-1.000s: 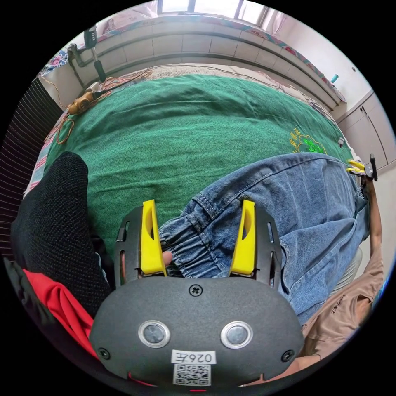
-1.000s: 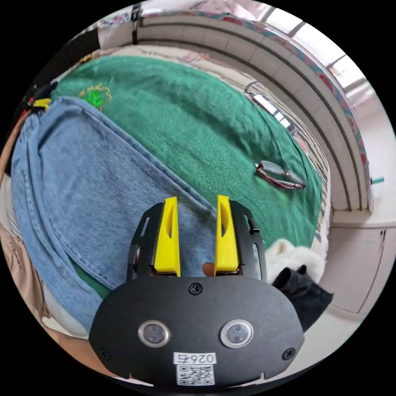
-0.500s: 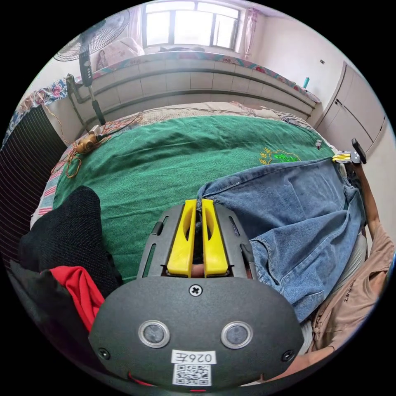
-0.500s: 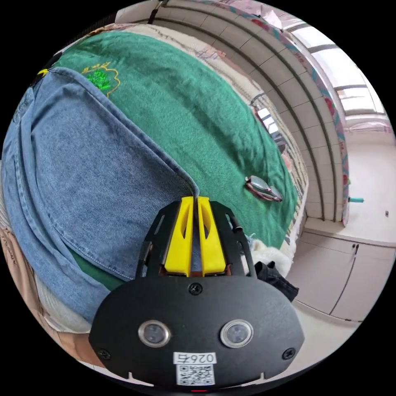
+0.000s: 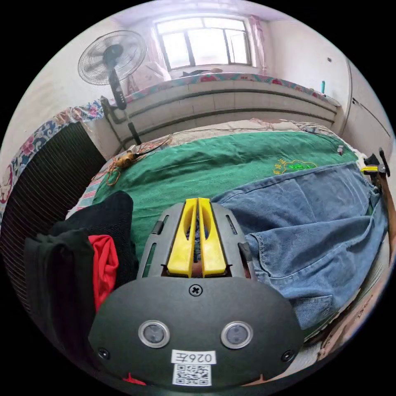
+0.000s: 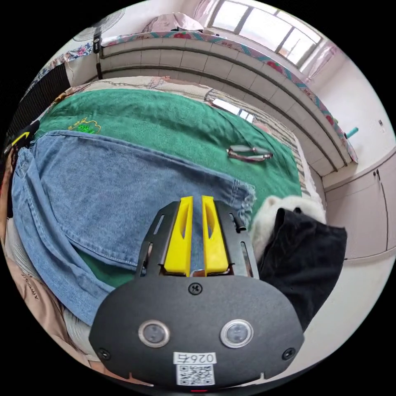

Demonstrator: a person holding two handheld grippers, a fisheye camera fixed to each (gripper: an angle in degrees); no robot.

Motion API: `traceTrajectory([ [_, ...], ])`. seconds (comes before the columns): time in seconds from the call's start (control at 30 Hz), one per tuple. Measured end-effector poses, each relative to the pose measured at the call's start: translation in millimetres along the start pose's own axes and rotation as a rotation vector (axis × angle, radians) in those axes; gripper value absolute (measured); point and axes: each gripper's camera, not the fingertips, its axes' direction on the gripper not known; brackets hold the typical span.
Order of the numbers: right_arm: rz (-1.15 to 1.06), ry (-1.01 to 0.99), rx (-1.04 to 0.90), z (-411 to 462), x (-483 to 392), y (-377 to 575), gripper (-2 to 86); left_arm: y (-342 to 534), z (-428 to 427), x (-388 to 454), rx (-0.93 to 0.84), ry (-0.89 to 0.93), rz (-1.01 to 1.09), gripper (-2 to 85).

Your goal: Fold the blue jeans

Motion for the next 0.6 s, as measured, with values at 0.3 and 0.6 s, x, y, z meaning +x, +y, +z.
traceTrajectory([
  [0.3, 0.13, 0.091, -0.098, 30, 16, 74, -1.0, 12, 29, 42, -0.334, -0.175, 0.139, -1.0],
  [0.6, 0.211, 0.269, 0.479, -107, -43, 185, -1.3, 130, -188, 34, 0.383, -0.216, -0.35, -1.0],
])
